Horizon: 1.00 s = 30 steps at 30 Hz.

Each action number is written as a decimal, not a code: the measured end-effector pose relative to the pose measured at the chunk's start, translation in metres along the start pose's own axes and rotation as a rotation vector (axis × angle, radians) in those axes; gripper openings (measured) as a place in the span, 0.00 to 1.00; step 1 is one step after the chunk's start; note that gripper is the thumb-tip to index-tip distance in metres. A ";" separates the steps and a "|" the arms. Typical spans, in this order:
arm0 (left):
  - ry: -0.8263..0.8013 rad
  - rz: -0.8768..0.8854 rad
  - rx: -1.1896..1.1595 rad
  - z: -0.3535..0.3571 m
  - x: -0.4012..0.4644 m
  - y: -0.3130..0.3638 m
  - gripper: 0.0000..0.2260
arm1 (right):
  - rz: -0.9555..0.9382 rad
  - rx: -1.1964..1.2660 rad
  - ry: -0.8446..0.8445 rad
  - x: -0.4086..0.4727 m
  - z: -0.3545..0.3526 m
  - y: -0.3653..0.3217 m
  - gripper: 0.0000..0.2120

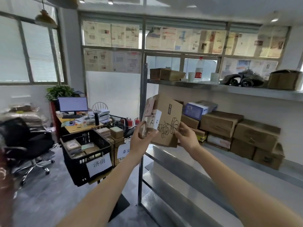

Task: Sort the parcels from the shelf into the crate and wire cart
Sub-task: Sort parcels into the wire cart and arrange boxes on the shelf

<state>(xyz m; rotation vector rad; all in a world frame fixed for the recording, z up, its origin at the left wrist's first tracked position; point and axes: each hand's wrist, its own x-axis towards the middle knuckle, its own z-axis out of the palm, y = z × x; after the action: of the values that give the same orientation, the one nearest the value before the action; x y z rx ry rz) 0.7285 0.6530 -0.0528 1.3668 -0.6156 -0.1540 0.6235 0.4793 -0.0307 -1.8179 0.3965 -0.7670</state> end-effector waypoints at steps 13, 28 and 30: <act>0.236 0.168 0.597 -0.045 0.109 -0.036 0.41 | 0.082 0.230 -0.159 0.109 0.094 0.019 0.19; 0.265 0.127 0.558 -0.063 0.218 -0.073 0.35 | -0.006 0.394 -0.349 0.234 0.168 0.061 0.23; 0.207 0.077 0.402 -0.072 0.226 -0.076 0.26 | -0.008 0.435 -0.333 0.243 0.175 0.067 0.20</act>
<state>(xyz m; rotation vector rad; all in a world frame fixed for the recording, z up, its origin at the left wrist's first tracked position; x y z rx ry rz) 0.9709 0.5974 -0.0570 1.7167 -0.5409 0.1824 0.9257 0.4333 -0.0551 -1.4973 0.0003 -0.4943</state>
